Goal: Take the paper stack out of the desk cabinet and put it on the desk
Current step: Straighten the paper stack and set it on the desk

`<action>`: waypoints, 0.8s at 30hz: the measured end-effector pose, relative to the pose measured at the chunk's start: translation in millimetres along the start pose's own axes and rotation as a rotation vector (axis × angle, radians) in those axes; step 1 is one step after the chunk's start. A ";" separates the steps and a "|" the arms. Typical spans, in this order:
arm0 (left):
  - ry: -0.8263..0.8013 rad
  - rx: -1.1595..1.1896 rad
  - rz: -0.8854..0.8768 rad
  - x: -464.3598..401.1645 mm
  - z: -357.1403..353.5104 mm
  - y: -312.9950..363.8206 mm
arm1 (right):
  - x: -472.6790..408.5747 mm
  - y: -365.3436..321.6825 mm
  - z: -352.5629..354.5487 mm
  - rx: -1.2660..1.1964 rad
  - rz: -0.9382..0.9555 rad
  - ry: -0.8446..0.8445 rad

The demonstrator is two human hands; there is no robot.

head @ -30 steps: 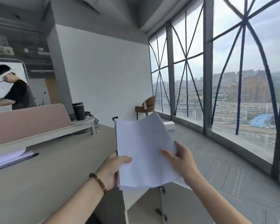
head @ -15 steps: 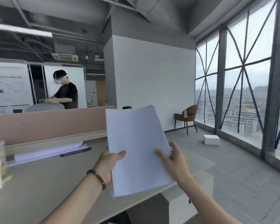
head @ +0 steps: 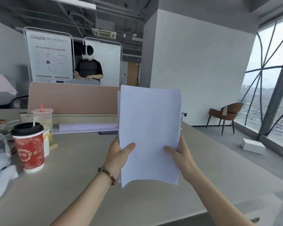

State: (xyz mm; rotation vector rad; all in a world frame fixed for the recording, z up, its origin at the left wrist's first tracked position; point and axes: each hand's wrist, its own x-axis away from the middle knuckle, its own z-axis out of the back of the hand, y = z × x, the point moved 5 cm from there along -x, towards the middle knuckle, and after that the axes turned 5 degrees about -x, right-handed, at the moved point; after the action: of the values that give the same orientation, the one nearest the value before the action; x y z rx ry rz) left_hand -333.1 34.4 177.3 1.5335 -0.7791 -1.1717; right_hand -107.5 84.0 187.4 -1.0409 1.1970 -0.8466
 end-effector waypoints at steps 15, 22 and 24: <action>0.073 -0.025 0.112 -27.6 50.5 -63.9 | -39.9 59.9 -62.4 -0.017 0.009 0.129; 0.050 0.002 0.095 -28.8 52.4 -48.3 | -54.7 16.1 -56.7 -0.187 0.107 0.061; 0.085 0.023 0.074 -32.8 52.4 -45.6 | -61.1 12.8 -59.2 -0.203 0.124 0.049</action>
State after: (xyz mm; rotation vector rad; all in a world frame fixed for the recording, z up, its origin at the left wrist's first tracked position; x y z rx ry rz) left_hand -396.7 59.5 142.3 1.5504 -0.7882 -1.0394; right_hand -177.2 134.3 191.7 -1.1017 1.3956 -0.6674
